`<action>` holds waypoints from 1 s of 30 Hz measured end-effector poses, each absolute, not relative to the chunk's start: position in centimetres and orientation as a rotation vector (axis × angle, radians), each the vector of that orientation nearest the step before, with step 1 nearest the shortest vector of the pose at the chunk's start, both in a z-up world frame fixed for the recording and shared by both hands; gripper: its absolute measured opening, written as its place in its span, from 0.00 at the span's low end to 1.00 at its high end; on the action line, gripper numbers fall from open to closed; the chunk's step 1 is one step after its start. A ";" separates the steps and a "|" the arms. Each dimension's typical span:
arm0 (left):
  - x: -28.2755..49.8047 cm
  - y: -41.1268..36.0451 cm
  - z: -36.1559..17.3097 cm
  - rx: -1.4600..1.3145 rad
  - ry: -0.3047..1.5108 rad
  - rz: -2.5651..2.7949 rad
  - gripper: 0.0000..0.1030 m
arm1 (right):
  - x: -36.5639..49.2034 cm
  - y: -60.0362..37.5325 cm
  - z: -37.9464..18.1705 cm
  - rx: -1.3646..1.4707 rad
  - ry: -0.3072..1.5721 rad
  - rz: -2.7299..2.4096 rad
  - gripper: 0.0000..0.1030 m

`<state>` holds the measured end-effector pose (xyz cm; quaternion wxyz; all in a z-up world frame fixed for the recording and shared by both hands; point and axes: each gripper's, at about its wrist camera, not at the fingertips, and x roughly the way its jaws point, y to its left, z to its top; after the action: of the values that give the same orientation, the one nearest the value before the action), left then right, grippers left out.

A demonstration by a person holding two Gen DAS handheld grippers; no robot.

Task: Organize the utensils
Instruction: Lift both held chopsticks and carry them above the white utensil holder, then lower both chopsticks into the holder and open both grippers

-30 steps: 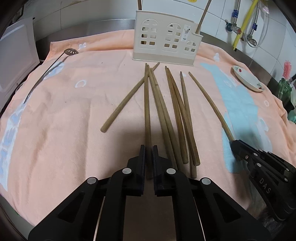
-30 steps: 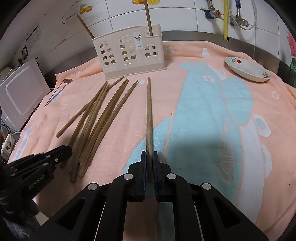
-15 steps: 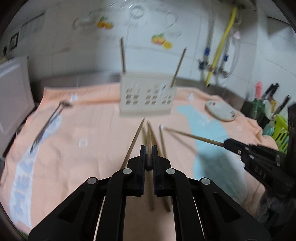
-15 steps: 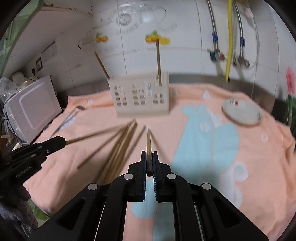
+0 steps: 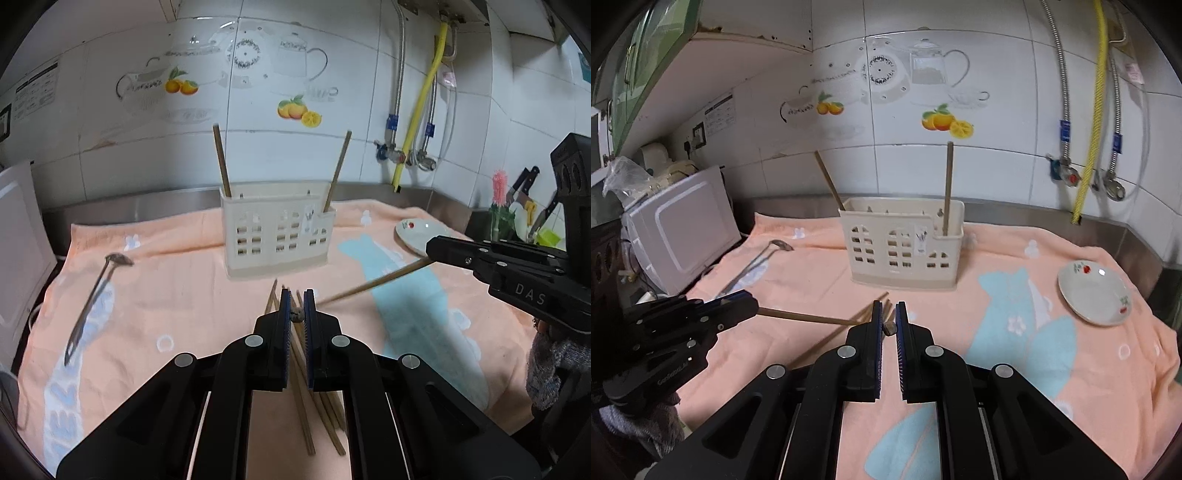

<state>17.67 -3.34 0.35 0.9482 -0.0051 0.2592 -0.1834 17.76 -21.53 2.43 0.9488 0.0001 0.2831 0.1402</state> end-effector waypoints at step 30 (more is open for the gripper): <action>27.6 -5.8 16.6 0.077 0.236 -0.306 0.05 | 30.8 -23.7 19.4 0.028 0.374 0.293 0.06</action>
<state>27.56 -5.83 16.64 0.9807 0.0385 0.1172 -0.1518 30.85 -23.73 19.36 0.9719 0.0141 0.1851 0.1450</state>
